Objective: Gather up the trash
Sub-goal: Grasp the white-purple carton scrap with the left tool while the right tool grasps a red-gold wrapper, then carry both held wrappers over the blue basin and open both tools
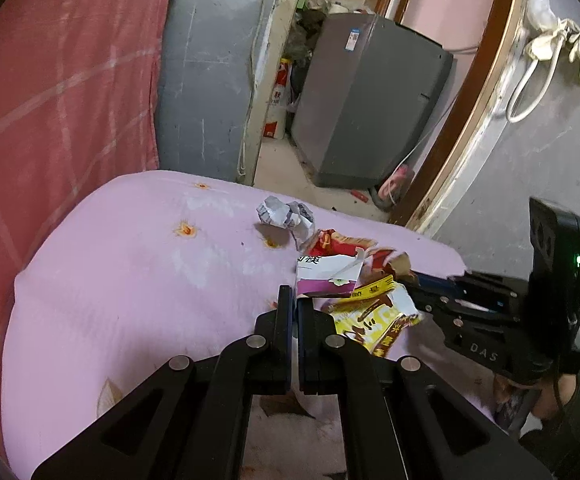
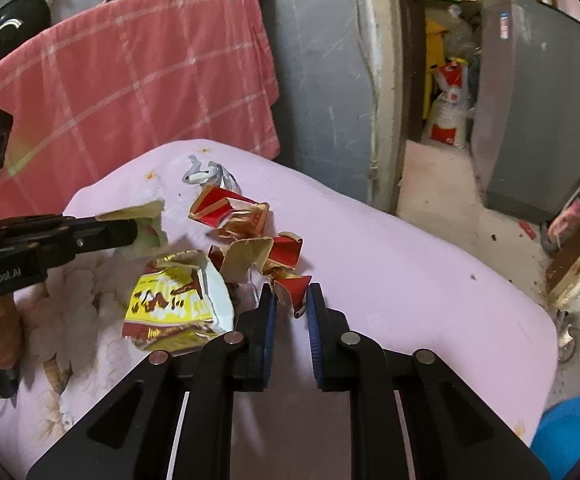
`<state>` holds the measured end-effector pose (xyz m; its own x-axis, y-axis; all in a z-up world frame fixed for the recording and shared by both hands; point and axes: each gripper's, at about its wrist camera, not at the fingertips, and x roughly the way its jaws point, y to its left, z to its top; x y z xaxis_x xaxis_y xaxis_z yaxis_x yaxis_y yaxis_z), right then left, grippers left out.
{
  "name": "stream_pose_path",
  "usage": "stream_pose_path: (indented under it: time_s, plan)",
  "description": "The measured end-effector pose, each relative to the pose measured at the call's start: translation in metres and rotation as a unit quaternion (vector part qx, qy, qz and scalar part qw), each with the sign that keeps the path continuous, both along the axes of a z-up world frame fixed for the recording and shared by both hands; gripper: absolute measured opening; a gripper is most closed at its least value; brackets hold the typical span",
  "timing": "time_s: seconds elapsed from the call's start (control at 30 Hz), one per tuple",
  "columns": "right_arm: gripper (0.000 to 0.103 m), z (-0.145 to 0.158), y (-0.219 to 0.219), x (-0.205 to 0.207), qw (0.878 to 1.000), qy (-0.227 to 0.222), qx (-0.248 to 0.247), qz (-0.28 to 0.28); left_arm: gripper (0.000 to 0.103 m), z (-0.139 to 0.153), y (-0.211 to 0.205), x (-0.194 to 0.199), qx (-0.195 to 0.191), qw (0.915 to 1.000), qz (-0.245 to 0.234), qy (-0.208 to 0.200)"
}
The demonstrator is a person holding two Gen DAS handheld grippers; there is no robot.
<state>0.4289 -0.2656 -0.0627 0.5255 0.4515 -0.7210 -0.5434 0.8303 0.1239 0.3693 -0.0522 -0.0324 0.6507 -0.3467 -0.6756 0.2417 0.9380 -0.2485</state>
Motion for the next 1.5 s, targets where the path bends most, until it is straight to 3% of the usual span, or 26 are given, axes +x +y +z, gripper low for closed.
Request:
stream_pose_path:
  time_s: [0.17,0.63,0.77,0.93,1.13,1.3,1.5]
  plan:
    - [0.013,0.004,-0.011,-0.021,1.000,-0.007,0.004,-0.025,0.001,0.005,-0.002,-0.013,-0.008,0.9999,0.005,-0.010]
    - [0.013,0.061,-0.043,-0.113,0.984,-0.126,0.048,-0.119,0.001,0.045,-0.024,-0.060,-0.040,0.9949,0.012,-0.092]
    - [0.013,0.089,-0.052,-0.136,0.973,-0.168,0.066,-0.144,0.001,0.071,-0.041,-0.077,-0.043,0.9900,0.004,-0.134]
    - [0.013,0.126,-0.076,-0.168,0.953,-0.223,0.081,-0.191,0.001,0.108,-0.071,-0.099,-0.062,0.9781,-0.015,-0.198]
    - [0.013,0.165,-0.110,-0.205,0.927,-0.284,0.066,-0.237,0.001,0.141,-0.114,-0.121,-0.092,0.9638,-0.049,-0.245]
    - [0.013,0.185,-0.140,-0.233,0.908,-0.314,0.041,-0.273,0.001,0.150,-0.152,-0.138,-0.103,0.9577,-0.075,-0.258]
    - [0.013,0.186,-0.174,-0.250,0.899,-0.311,0.016,-0.309,0.001,0.146,-0.199,-0.146,-0.100,0.9601,-0.105,-0.239]
